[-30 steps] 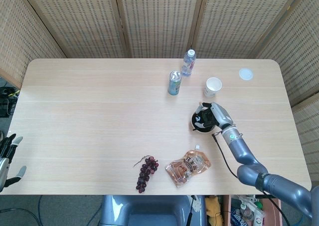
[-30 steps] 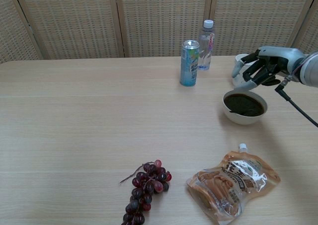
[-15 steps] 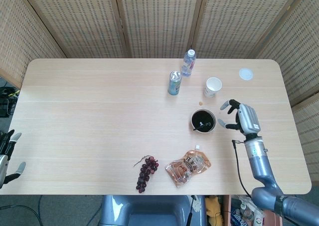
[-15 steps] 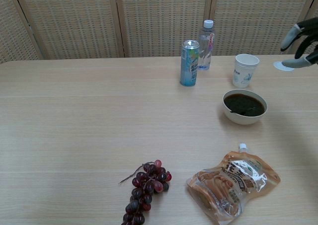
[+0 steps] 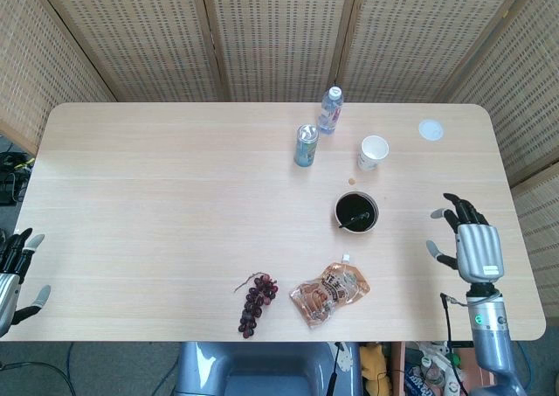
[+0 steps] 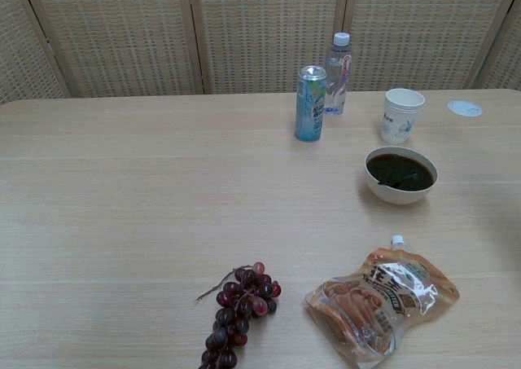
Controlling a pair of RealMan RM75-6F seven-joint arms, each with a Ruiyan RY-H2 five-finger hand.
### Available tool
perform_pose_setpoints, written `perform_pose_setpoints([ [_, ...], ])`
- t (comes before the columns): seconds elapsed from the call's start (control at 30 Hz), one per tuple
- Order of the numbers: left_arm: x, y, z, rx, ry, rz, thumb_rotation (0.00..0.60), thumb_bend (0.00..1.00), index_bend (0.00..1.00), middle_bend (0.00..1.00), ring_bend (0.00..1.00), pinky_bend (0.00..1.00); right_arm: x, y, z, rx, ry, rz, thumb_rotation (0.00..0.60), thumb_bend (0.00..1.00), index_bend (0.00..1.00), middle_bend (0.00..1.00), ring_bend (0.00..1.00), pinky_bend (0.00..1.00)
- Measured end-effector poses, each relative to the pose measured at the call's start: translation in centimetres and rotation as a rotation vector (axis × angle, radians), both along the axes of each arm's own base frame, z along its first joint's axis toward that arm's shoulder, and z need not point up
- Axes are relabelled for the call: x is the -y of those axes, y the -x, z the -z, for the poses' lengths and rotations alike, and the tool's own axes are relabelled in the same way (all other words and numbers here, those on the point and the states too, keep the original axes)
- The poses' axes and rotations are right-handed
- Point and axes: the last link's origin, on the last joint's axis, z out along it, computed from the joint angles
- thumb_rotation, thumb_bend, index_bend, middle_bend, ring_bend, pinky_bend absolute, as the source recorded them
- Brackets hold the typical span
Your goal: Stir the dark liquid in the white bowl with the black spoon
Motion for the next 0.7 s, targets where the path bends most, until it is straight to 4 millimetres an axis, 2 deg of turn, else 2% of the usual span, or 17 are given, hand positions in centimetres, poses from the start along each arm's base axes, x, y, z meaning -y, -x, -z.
perform_pose_setpoints([
  [0.33,0.5,-0.4,0.3,-0.012,0.021,0.011,0.6,0.37,0.0,0.0,0.0,0.0,-4.1,1.4,-0.2,-0.126,-0.067,0.068,0.6,0.37,0.36,0.2,0.15,0.31],
  [0.7,0.8,-1.4,0.8,-0.02,0.037,0.061,0.6,0.37,0.0,0.0,0.0,0.0,-5.9,1.2,0.1,-0.137,-0.078,0.085,0.6,0.37,0.36,0.21,0.15,0.31],
])
